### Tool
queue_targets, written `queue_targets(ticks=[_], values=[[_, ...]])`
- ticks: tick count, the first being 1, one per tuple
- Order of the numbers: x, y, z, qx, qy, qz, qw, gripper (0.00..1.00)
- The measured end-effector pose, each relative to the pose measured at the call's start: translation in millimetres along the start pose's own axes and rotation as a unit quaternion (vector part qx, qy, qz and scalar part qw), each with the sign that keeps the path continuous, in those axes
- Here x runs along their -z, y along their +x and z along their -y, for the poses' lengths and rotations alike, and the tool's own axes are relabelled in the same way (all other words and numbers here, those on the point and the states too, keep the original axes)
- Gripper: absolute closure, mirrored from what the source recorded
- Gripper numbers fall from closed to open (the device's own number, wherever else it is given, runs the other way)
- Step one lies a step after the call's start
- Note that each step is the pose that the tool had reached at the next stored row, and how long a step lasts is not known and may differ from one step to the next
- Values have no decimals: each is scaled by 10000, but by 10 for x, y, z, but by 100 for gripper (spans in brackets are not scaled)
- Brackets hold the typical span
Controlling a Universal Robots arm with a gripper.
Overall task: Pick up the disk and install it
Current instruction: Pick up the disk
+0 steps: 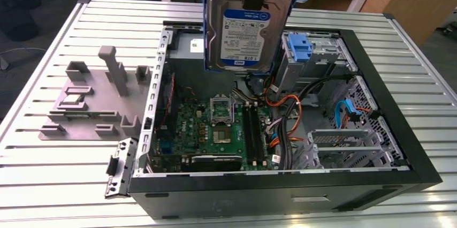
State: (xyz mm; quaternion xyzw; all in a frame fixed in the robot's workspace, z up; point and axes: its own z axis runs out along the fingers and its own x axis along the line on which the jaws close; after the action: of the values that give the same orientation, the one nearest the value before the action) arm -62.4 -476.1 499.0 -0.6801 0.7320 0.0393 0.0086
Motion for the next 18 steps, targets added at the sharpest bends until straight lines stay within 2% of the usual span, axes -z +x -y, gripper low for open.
queue_targets(ticks=[4,18], values=[[3,-6,70,-1,-2,0,10000,65],[21,-36,508,-1,-13,-1,10000,65]])
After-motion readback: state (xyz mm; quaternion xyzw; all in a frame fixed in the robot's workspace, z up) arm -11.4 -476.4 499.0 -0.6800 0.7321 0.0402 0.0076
